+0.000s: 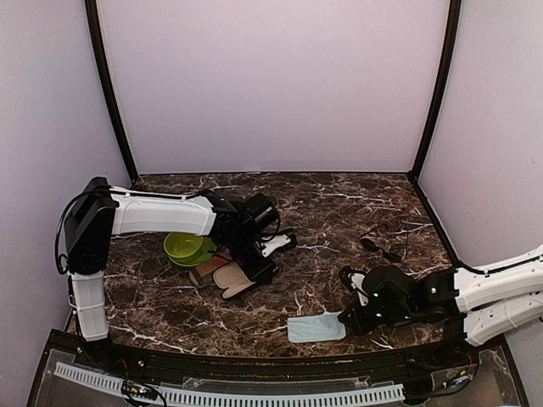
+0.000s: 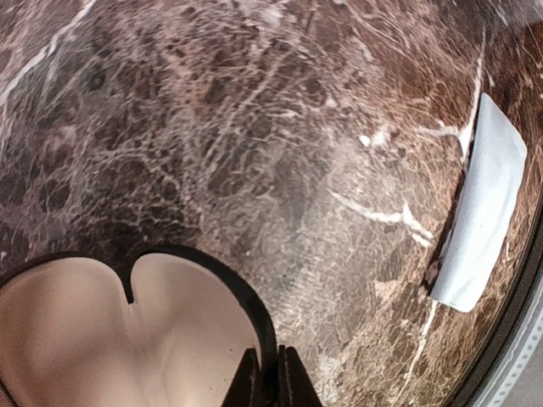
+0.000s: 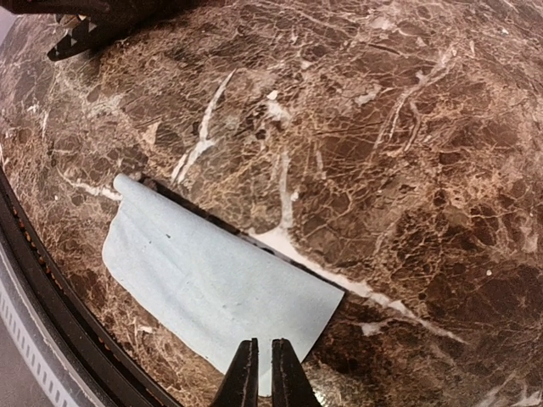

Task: Organize the sunglasses
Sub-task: Move the opened sunglasses case to the center of the board.

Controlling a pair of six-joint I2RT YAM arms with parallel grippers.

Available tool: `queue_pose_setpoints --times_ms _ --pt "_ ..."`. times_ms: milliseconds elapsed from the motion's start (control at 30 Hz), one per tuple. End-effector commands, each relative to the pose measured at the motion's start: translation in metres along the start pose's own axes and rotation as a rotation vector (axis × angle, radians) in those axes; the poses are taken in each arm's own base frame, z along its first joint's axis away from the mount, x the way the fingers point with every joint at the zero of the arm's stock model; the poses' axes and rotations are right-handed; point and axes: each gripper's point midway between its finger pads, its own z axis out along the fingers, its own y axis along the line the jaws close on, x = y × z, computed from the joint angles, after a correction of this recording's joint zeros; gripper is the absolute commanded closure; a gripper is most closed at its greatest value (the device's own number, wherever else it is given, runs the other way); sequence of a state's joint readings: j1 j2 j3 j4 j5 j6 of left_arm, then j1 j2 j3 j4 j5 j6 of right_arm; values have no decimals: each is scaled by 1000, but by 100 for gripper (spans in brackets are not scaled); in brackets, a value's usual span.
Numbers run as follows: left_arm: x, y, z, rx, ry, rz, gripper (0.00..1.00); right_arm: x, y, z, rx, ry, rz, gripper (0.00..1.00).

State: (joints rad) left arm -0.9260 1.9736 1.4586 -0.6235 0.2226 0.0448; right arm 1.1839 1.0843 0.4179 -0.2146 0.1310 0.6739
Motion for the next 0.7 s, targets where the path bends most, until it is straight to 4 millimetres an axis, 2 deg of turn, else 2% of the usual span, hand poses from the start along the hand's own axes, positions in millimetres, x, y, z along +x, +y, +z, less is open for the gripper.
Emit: queue_pose_setpoints --times_ms 0,200,333,467,667 --pt "-3 -24 -2 25 27 222 95 -15 1 0 -7 -30 9 92" --pt "-1 -57 13 52 68 419 94 -18 -7 1 4 -20 24 92" --pt "8 -54 24 25 135 454 92 -18 -7 3 -7 -10 33 91" --pt "10 -50 23 6 147 445 77 -13 -9 7 -5 18 40 90" --pt "-2 -51 13 -13 97 417 57 -15 -18 11 23 34 53 83"
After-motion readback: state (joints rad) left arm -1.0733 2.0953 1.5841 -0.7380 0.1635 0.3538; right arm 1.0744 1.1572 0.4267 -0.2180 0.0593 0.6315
